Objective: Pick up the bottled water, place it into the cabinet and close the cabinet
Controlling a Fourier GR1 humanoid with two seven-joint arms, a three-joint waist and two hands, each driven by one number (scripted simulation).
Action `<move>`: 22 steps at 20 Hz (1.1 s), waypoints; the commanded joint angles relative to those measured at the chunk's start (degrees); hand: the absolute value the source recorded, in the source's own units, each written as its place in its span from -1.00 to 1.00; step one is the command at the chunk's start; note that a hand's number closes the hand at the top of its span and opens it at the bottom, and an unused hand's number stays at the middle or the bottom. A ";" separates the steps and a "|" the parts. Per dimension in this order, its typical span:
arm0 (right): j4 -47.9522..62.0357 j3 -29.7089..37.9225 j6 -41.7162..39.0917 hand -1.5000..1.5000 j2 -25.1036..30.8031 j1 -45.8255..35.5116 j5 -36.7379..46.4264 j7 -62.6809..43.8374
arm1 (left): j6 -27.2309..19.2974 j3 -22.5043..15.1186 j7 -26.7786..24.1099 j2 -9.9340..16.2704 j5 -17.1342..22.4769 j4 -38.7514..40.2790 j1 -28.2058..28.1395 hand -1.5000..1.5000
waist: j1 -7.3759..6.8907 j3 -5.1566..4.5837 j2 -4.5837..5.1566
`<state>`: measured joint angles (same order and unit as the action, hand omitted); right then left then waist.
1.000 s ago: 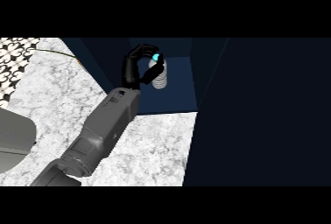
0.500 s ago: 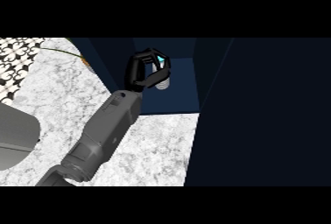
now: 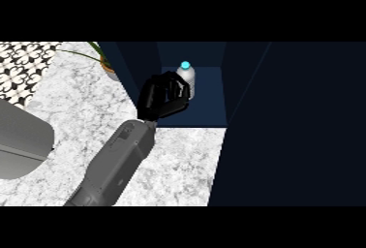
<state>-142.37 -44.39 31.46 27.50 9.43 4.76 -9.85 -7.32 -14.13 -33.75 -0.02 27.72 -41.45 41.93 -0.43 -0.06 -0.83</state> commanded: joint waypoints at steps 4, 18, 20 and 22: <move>-4.81 -0.62 -0.86 -1.00 3.32 0.94 2.88 -1.88 | -0.78 -3.43 2.82 2.45 1.49 -22.07 -18.19 1.00 | -1.32 0.05 -0.14; -6.98 -9.72 -8.98 1.00 3.48 -9.84 -1.00 -11.01 | -1.52 -10.13 7.57 13.93 1.87 -59.37 -50.60 1.00 | -1.65 -0.07 0.12; -6.93 -10.02 -9.56 1.00 1.63 -12.42 -1.33 -13.12 | -2.91 -11.33 7.56 14.44 0.76 -62.83 -54.24 1.00 | -1.49 -0.09 0.25; -6.25 -11.65 -8.56 1.00 -0.95 -13.94 -0.54 -16.12 | -2.05 -11.30 5.68 16.02 0.22 -64.98 -57.90 1.00 | -1.55 -0.21 0.14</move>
<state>-142.31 -49.07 23.66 31.44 -0.80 3.14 -18.78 -9.78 -24.73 -25.84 13.81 28.94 -101.64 -9.31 -2.02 -0.10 -0.70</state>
